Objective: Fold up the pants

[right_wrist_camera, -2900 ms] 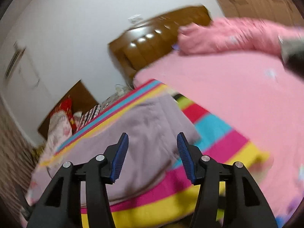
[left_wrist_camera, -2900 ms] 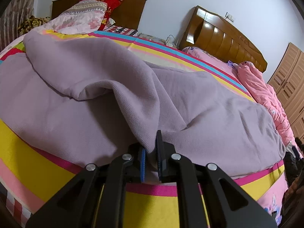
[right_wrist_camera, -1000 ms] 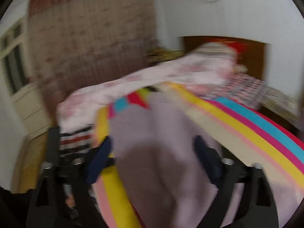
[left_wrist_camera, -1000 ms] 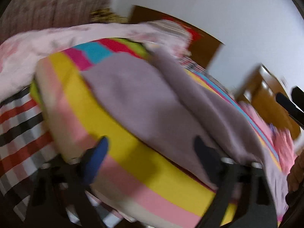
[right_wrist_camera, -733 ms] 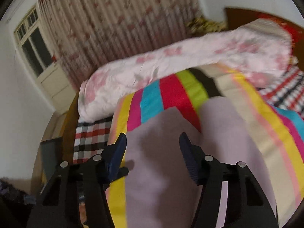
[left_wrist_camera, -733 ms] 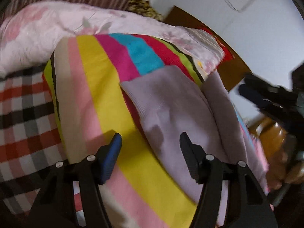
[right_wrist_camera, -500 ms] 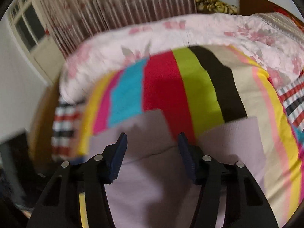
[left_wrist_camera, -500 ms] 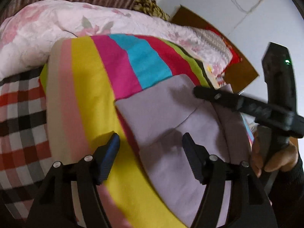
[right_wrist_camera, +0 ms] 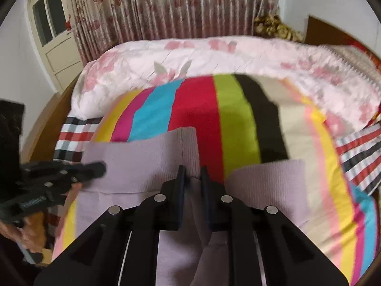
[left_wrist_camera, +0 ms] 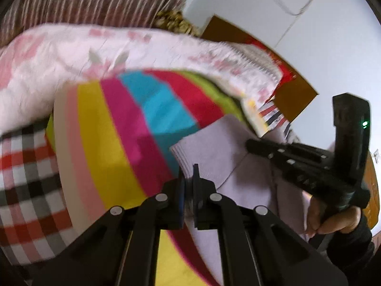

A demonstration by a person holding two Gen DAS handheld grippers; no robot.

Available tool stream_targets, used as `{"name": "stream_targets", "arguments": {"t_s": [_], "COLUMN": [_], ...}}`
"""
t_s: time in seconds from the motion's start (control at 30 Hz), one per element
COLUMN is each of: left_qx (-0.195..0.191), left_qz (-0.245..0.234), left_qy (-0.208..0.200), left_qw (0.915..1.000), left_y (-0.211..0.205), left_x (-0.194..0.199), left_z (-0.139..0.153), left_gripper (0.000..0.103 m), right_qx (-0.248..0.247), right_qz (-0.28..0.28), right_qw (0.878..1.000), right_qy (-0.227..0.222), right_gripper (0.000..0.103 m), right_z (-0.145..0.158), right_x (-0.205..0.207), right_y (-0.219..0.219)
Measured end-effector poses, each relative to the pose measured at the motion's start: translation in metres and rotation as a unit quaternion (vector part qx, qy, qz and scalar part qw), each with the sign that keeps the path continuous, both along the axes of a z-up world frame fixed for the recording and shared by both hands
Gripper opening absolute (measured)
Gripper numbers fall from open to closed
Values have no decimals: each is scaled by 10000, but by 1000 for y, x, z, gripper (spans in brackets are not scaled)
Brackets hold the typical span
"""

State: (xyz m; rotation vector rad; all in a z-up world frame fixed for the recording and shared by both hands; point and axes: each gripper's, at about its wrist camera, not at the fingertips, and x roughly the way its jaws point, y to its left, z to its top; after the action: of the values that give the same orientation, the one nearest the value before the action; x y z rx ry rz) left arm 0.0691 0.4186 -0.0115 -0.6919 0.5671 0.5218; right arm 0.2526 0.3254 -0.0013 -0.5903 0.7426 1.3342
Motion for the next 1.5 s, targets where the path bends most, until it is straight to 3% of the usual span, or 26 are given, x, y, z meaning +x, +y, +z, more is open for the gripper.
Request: {"name": "stream_targets", "arguments": {"t_s": [0.13,0.2,0.27,0.33,0.37,0.4,0.47,0.5,0.53,0.6,0.7,0.8,0.93,1.03,1.07,1.17,1.23,1.4,1.5], "left_qx": [-102,-294,-276,7,129,269,484,521,545,487,139,-124,-306,-365,-376,-386,-345,-539,-512], "left_qz": [123,292,315,367,490,723,1080,1070,968,696,61,-486,-648,-503,-465,-369,-307,-337,-477], "left_qy": [191,523,527,676,775,893,803,738,658,464,174,259,538,497,502,455,460,432,338], "left_qw": [9997,9978,9977,9970,9957,9930,9897,9902,9916,9953,9997,9984,9960,9968,9969,9975,9979,9970,9970], "left_y": [10,17,15,12,10,9,4,2,-3,-15,-32,-50,-60,-53,-51,-46,-46,-47,-53], "left_x": [10,16,14,12,9,4,-13,-17,-20,-21,-13,3,9,-4,-6,-19,-25,-23,-22], "left_z": [-7,-32,-48,-41,-36,-30,-15,-10,-4,3,2,-13,-29,-27,-27,-25,-25,-30,-25], "left_gripper": [5,7,10,24,49,77,83,83,84,89,90,90,90,91,91,91,93,93,93], "right_qx": [-153,-444,-525,-499,-449,-297,212,570,807,1201,967,497,55,-797,-949,-913,-728,-922,-638], "right_qz": [-165,-121,-160,-261,-284,-303,-397,-517,-635,-965,-1414,-1253,-777,-589,-570,-491,-577,-449,-333], "right_qw": [9997,9989,9985,9979,9970,9957,9929,9895,9866,9795,9778,9870,9957,9931,9904,9935,9956,9936,9942], "right_qy": [46,-68,-43,322,555,821,1101,1226,1267,1298,1209,871,506,-633,-823,-480,73,463,801], "right_gripper": [15,15,19,25,28,34,50,73,85,84,63,60,60,60,58,33,19,14,14], "right_z": [-7,-24,-35,-29,-22,-12,15,32,42,57,49,30,8,-21,-28,-30,-20,-3,26], "right_x": [4,-1,0,11,17,24,40,54,62,83,92,66,17,-19,-21,-8,13,29,30], "right_y": [13,23,28,25,22,14,-11,-32,-47,-84,-109,-106,-92,-78,-76,-83,-90,-92,-97]}}
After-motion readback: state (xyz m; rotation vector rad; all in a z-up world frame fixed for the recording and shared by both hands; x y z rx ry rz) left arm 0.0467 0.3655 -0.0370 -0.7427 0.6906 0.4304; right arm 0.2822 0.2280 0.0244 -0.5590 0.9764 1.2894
